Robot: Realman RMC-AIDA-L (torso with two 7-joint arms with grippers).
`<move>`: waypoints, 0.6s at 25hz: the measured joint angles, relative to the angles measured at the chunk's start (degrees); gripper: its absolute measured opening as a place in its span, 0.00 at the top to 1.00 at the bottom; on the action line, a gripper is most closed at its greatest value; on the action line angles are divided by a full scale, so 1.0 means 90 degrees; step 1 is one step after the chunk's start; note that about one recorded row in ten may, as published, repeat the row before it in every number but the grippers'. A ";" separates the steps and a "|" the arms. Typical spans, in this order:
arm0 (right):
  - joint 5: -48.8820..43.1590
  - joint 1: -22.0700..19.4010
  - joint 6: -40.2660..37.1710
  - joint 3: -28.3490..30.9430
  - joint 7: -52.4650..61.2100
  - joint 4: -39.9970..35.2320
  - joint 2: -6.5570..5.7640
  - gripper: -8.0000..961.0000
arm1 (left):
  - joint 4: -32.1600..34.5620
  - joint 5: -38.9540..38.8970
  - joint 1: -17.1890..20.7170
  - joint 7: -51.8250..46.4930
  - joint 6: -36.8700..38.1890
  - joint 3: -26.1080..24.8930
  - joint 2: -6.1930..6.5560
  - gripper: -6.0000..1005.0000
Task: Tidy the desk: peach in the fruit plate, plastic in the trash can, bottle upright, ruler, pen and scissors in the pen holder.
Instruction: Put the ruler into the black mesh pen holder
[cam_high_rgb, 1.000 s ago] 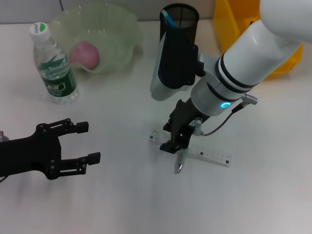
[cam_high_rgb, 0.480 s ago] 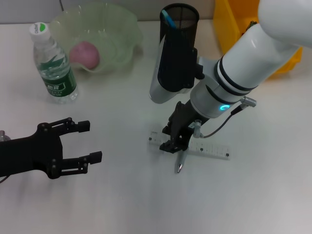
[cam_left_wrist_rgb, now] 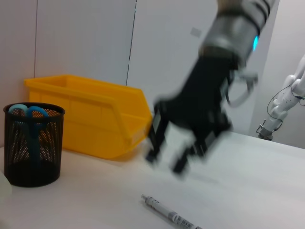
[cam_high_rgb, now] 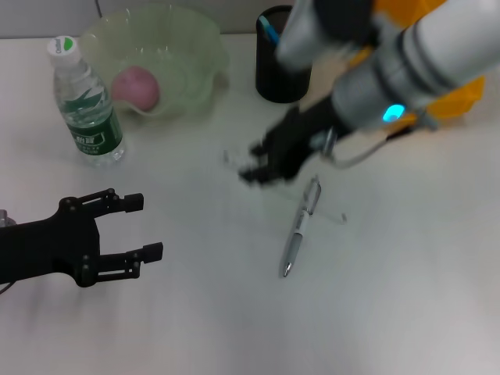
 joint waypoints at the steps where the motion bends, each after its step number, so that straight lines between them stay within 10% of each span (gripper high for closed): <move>1: 0.0000 0.0000 0.0000 0.0000 0.0000 0.0000 0.0000 0.59 | -0.0008 0.0000 0.0004 0.0013 0.0000 0.0000 0.0000 0.17; 8: 0.1467 -0.0916 0.0583 0.1191 -0.0793 -0.0856 0.0001 0.58 | 0.0004 0.0010 0.0009 0.0023 0.0000 0.0000 -0.0003 0.17; 15: 0.3790 -0.1225 0.2214 0.1274 -0.2631 0.0162 0.0011 0.57 | -0.0009 0.0040 -0.0008 0.0050 -0.0001 0.0000 -0.0010 0.17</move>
